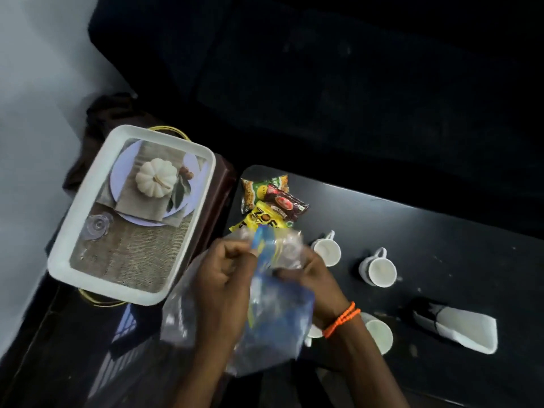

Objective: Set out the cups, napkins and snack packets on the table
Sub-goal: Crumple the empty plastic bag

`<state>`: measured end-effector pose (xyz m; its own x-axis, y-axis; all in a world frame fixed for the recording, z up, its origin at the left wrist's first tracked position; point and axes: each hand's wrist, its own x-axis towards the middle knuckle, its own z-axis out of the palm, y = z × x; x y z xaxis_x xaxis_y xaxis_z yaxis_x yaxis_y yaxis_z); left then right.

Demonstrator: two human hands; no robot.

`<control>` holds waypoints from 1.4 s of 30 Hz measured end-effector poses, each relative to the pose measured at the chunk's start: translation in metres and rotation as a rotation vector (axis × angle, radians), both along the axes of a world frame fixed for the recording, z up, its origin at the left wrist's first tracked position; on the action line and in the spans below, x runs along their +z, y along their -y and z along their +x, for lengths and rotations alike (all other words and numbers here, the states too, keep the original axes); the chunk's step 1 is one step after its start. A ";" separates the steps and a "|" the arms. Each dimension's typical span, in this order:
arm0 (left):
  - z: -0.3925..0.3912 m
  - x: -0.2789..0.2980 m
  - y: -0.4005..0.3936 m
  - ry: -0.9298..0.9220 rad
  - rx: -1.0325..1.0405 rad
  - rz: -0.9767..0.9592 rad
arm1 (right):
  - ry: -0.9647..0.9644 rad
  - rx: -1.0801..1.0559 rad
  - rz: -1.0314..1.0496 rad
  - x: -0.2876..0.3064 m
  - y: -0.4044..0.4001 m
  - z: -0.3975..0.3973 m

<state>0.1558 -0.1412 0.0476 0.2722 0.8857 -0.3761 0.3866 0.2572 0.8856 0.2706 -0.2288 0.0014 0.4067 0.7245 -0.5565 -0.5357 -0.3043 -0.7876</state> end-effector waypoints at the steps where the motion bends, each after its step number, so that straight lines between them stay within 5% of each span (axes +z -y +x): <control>1: 0.004 0.002 0.005 -0.024 -0.081 0.130 | -0.025 -0.117 -0.047 -0.002 0.007 0.013; 5: 0.020 -0.007 0.021 -0.131 -0.136 0.323 | -0.384 -0.529 0.082 0.001 0.032 0.050; 10: 0.084 -0.024 0.052 0.283 -0.193 -0.394 | -0.296 -0.537 -0.064 0.004 0.055 0.059; 15: 0.134 -0.047 0.088 0.281 -0.372 -0.411 | -0.055 -0.422 -0.231 -0.006 0.100 0.079; 17: 0.147 -0.054 0.101 0.226 -0.301 -0.384 | 0.093 -0.185 -0.184 0.008 0.123 0.092; 20: 0.165 -0.057 0.118 0.127 -0.245 -0.196 | 0.341 -0.144 -0.222 0.021 0.160 0.110; 24: 0.187 -0.055 0.133 -0.068 -0.278 0.073 | 0.326 -0.217 -0.141 0.042 0.222 0.126; 27: 0.206 -0.045 0.173 -0.122 -0.434 0.060 | 0.415 -0.076 -0.149 0.050 0.240 0.128; 30: 0.221 -0.030 0.221 0.080 -0.654 -0.181 | 0.532 -0.140 -0.193 0.058 0.263 0.137; 33: 0.232 -0.017 0.248 0.438 -0.612 -0.806 | 0.562 -0.308 -0.172 0.061 0.299 0.148; 35: 0.241 -0.018 0.261 0.475 -0.553 -0.970 | 0.469 -0.463 -0.155 0.059 0.319 0.148; 38: 0.244 -0.021 0.288 0.292 -0.610 -0.678 | 0.473 -0.794 -0.345 0.056 0.339 0.142; 40: 0.239 -0.025 0.308 0.203 -0.822 -0.328 | 0.526 -1.038 -0.593 0.051 0.352 0.138; 42: 0.235 -0.030 0.332 0.213 -1.045 -0.259 | 0.553 -1.169 -0.708 0.051 0.360 0.133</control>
<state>0.3910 -0.4732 0.0171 0.9241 0.0808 -0.3736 0.3676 0.0797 0.9266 0.4034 -0.5886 0.0521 0.8301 -0.5082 -0.2293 -0.4297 -0.3210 -0.8440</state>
